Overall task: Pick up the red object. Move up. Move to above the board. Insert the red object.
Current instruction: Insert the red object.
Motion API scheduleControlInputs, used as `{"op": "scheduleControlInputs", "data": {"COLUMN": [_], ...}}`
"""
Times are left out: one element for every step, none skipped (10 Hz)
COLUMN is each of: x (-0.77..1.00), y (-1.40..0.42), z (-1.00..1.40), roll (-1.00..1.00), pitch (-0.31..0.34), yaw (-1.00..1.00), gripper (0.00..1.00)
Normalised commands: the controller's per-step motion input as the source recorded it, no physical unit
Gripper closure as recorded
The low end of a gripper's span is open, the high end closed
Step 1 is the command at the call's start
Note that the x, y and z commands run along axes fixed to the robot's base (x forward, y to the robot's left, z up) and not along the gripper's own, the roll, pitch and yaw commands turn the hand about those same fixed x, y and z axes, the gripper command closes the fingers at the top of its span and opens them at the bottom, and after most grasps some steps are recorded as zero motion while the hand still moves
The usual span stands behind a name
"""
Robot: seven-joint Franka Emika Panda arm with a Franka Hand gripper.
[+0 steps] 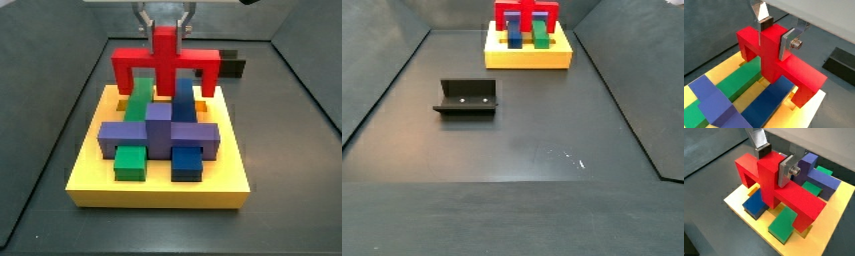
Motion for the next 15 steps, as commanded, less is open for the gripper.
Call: {"op": "scheduleControlInputs", "data": {"x": [-0.06, -0.06, 0.01, 0.04, 0.04, 0.00, 0.00, 0.00, 0.01, 0.05, 0.03, 0.07, 0.08, 0.04, 0.02], "y": [-0.02, -0.01, -0.11, -0.07, -0.06, -0.02, 0.00, 0.00, 0.00, 0.00, 0.00, 0.00, 0.09, 0.09, 0.00], "z": [0.00, 0.00, 0.00, -0.12, -0.13, -0.17, -0.22, -0.28, -0.23, -0.16, -0.15, -0.01, 0.00, -0.09, -0.19], "roll": [0.13, 0.11, 0.05, 0.08, 0.07, 0.09, 0.10, 0.10, 0.08, 0.07, 0.12, 0.13, 0.07, 0.09, 0.08], "pitch": [0.000, 0.000, 0.000, -0.003, -0.016, -0.021, -0.036, -0.040, -0.023, 0.000, 0.000, 0.014, 0.009, 0.000, -0.004], "yaw": [0.00, 0.00, 0.01, 0.00, 0.02, 0.01, 0.03, 0.02, 0.02, 0.02, 0.04, 0.07, 0.05, 0.03, 0.03], "gripper": [1.00, 1.00, 1.00, 1.00, 1.00, 1.00, 1.00, 1.00, 1.00, 1.00, 1.00, 1.00, 1.00, 1.00, 1.00]}}
